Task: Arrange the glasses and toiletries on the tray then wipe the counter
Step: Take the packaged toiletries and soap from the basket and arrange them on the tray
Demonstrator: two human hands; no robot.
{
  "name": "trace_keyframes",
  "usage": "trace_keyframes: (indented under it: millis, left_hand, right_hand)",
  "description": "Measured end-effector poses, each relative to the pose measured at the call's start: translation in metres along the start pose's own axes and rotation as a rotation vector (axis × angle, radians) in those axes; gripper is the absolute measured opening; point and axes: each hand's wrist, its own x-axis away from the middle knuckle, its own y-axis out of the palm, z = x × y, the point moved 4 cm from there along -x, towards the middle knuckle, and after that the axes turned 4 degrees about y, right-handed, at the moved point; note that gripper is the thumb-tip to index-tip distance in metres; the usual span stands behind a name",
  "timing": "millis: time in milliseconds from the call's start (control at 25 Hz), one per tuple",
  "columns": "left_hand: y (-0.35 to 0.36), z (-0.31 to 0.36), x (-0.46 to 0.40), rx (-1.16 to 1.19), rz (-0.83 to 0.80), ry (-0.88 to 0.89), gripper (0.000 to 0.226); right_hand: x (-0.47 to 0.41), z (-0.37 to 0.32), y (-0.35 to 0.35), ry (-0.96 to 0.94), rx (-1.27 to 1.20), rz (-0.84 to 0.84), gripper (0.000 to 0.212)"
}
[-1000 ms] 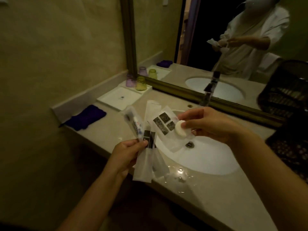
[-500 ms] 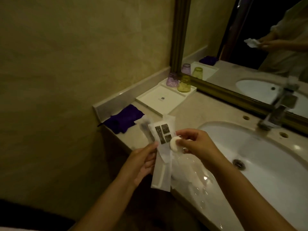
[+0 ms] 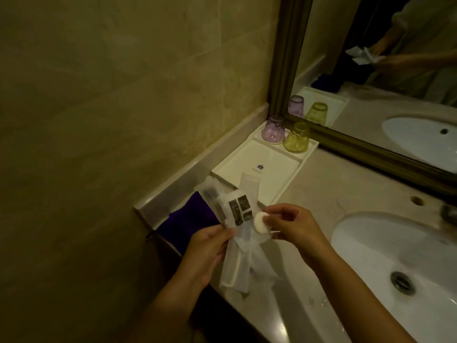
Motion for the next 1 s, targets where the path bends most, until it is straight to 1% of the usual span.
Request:
trace_keyframes:
  millis: [120,240,320,400,480,560,640,720,760,840,1000]
  left_hand:
    - [-0.012,0.006,-0.038,0.016,-0.034,-0.045,0.019]
    - [-0.021,0.015,-0.069,0.031,-0.065,-0.063,0.021]
    - [-0.023,0.021,-0.085,0.04,-0.078,-0.064,0.021]
    - [-0.022,0.024,-0.1,0.047,-0.104,-0.075,0.022]
    - [-0.019,0.025,-0.115,0.055,-0.126,-0.092,0.022]
    - [-0.016,0.025,-0.13,0.053,-0.127,-0.099,0.019]
    - [-0.013,0.021,-0.145,0.065,-0.094,-0.087,0.018]
    - [-0.011,0.021,-0.157,0.065,-0.067,-0.05,0.024]
    - [-0.01,0.021,-0.162,0.045,-0.071,-0.045,0.024]
    - [-0.008,0.019,-0.172,0.006,-0.08,-0.072,0.006]
    - [0.001,0.016,-0.185,-0.063,-0.079,-0.076,0.011]
  right_hand:
    - [-0.026,0.002,-0.002,0.047,-0.017,0.131,0.009]
    - [-0.045,-0.001,-0.013,0.059,-0.155,0.235,0.008]
    - [-0.066,-0.008,-0.028,0.053,-0.214,0.348,0.007]
    - [-0.093,-0.015,-0.046,0.052,-0.221,0.468,0.008]
    - [-0.126,-0.02,-0.059,0.053,-0.182,0.524,0.008]
    - [-0.162,-0.018,-0.07,0.038,-0.103,0.535,0.008]
    - [-0.195,-0.013,-0.082,0.039,0.035,0.544,0.008]
    - [-0.219,-0.007,-0.091,0.047,0.154,0.551,0.01]
    - [-0.229,-0.005,-0.093,0.045,0.192,0.546,0.01]
    - [-0.244,-0.005,-0.094,0.026,0.281,0.511,0.011]
    - [-0.256,-0.004,-0.092,-0.006,0.463,0.458,0.013]
